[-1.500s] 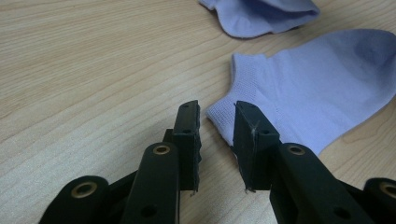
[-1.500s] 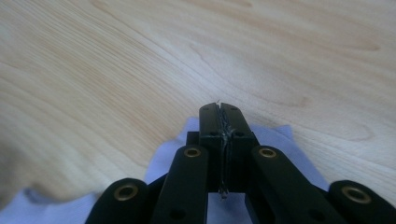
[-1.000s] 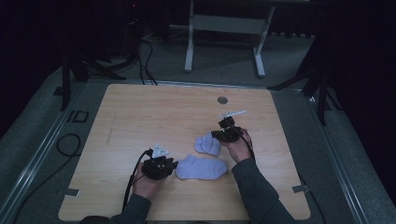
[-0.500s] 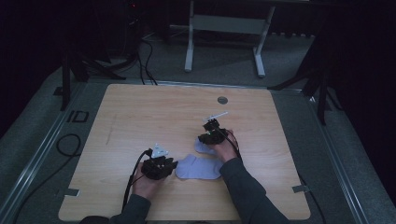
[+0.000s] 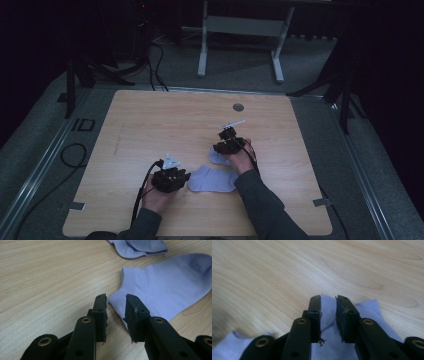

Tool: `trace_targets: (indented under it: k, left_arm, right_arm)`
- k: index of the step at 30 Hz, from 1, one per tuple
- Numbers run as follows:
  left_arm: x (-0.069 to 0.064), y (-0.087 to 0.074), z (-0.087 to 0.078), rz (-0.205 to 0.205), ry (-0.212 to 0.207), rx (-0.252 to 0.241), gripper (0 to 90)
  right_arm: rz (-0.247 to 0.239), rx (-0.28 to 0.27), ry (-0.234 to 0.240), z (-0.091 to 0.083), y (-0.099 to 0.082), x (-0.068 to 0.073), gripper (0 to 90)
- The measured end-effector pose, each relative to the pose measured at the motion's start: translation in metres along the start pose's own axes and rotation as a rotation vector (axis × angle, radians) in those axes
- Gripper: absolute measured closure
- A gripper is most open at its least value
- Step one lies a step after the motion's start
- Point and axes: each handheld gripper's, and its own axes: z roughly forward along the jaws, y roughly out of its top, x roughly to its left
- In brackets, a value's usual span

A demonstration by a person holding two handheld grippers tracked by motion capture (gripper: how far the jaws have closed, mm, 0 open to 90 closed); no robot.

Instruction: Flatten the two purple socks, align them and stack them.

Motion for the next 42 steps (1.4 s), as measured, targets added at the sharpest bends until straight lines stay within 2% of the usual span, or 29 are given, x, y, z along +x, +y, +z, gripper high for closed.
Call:
trace_targets:
  k: [4, 5, 8, 9, 13, 18, 23, 24, 25, 28, 32, 35, 36, 39, 42]
  left_arm:
    - [0.0, 0.0, 0.0, 0.0, 0.0, 0.001, 70.2]
    - [0.0, 0.0, 0.0, -0.002, 0.0, 0.001, 70.2]
    - [0.001, 0.0, -0.001, -0.002, 0.002, -0.002, 70.2]
    - [0.001, 0.0, -0.001, -0.004, 0.001, -0.004, 70.2]
    - [0.001, 0.0, -0.001, -0.004, 0.001, -0.003, 70.2]
    - [0.001, 0.0, -0.001, 0.0, 0.001, 0.001, 70.1]
    - [0.001, 0.0, -0.001, -0.001, 0.003, 0.003, 70.2]
    - [0.001, 0.0, -0.001, -0.001, 0.003, 0.003, 70.2]
    - [0.001, 0.0, -0.001, -0.002, 0.004, 0.004, 70.2]
    - [0.001, -0.001, 0.0, -0.001, 0.005, 0.005, 70.1]
    - [0.0, -0.001, 0.001, -0.003, 0.006, 0.005, 70.0]
    - [0.0, -0.001, 0.001, -0.004, 0.007, 0.006, 69.9]
    - [0.001, -0.001, 0.001, -0.004, 0.007, 0.006, 69.8]
    - [0.002, -0.001, 0.0, -0.005, 0.007, 0.007, 69.7]
    - [0.002, -0.001, 0.0, -0.008, 0.007, 0.006, 69.7]
  right_arm:
    - [0.01, 0.044, -0.009, 0.008, -0.001, -0.001, 70.4]
    - [0.013, 0.057, -0.008, 0.011, -0.002, -0.001, 72.3]
    - [0.01, 0.076, -0.006, 0.017, -0.003, -0.002, 87.5]
    - [0.011, 0.072, -0.003, 0.016, -0.003, -0.002, 88.8]
    - [-0.002, 0.036, 0.005, 0.003, -0.003, -0.002, 89.1]
    - [-0.009, -0.02, 0.033, -0.025, -0.004, -0.008, 89.1]
    - [0.002, -0.07, 0.048, -0.055, -0.018, -0.025, 89.0]
    - [0.002, -0.07, 0.048, -0.055, -0.018, -0.025, 89.0]
    - [0.008, -0.084, 0.04, -0.065, -0.029, -0.036, 89.0]
    - [0.043, -0.094, 0.038, -0.071, -0.046, -0.053, 89.0]
    - [0.101, -0.067, 0.015, -0.07, -0.067, -0.075, 89.0]
    - [0.117, -0.056, 0.001, -0.069, -0.073, -0.081, 89.0]
    - [0.137, -0.034, -0.028, -0.068, -0.082, -0.09, 88.9]
    - [0.141, -0.013, -0.054, -0.069, -0.089, -0.095, 88.8]
    - [0.118, 0.019, -0.1, -0.067, -0.093, -0.097, 87.6]
